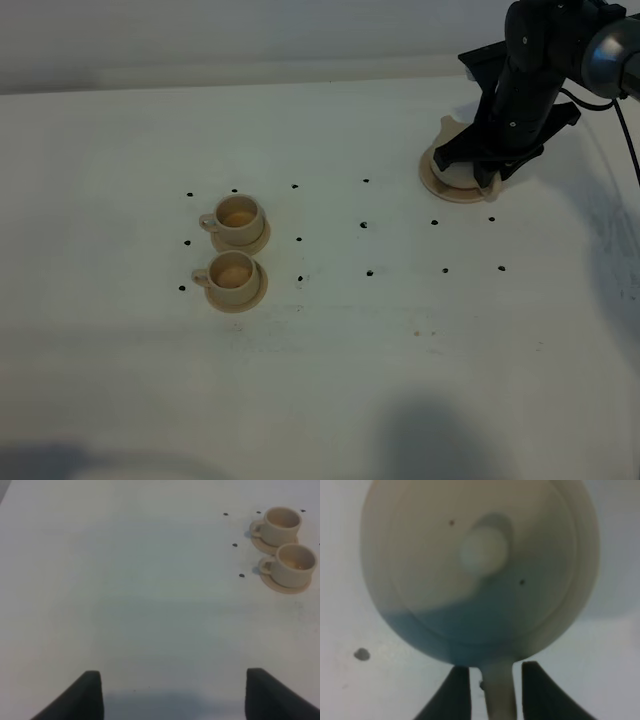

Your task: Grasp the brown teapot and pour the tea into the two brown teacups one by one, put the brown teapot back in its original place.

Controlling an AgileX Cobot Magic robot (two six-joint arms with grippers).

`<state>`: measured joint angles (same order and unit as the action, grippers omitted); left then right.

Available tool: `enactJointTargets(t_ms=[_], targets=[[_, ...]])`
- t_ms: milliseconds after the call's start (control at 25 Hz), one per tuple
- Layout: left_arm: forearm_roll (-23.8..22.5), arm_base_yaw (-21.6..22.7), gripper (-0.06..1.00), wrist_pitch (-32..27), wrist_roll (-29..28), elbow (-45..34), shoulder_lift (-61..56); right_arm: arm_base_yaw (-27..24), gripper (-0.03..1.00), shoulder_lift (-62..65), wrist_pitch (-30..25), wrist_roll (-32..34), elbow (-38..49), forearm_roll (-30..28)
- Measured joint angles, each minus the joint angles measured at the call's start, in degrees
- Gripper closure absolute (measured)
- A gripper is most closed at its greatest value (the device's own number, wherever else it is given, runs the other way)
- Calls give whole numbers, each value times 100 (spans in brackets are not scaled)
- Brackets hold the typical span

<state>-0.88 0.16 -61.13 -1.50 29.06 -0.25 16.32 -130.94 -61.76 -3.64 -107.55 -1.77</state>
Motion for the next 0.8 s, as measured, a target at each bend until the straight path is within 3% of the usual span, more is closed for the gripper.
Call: enactJointTargets(t_ms=[480,800], targets=[[0,0,37,0,0,0,0,0,72,0,-35,-71,0,-100],[0,0,37,0,0,0,0,43,72,0,-40,-99,0,144]])
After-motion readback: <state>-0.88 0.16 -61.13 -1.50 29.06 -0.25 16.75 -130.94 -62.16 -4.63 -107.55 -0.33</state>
